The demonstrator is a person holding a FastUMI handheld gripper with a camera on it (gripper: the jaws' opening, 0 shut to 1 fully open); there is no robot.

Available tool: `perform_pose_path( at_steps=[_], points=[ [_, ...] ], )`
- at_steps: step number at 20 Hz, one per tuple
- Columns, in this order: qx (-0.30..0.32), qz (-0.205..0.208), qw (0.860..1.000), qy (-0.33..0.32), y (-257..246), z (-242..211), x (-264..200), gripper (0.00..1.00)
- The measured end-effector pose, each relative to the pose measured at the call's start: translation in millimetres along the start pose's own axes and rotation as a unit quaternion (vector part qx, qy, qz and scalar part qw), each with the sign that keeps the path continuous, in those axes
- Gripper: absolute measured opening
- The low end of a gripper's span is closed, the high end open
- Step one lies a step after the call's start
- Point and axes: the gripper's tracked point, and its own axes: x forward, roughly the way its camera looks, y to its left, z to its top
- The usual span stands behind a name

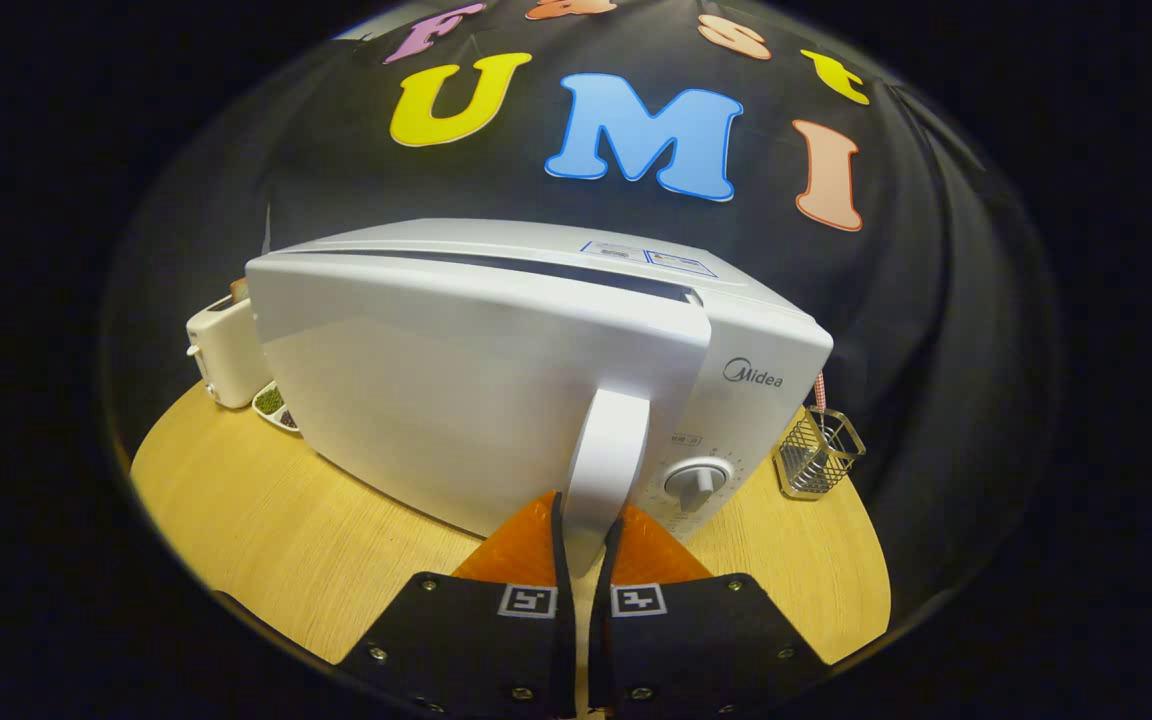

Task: Open the microwave, put the food inside, and close the microwave door.

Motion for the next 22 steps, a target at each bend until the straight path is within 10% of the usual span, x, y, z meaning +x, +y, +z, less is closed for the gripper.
perform_pose_path(
  at_steps=[9, 22],
  points=[
    [0.027, 0.049, 0.998, 0.041, 41, -31, -58, 0.07],
    [-0.006, 0.138, 0.989, 0.046, 128, -57, -130, 0.34]
  ],
)
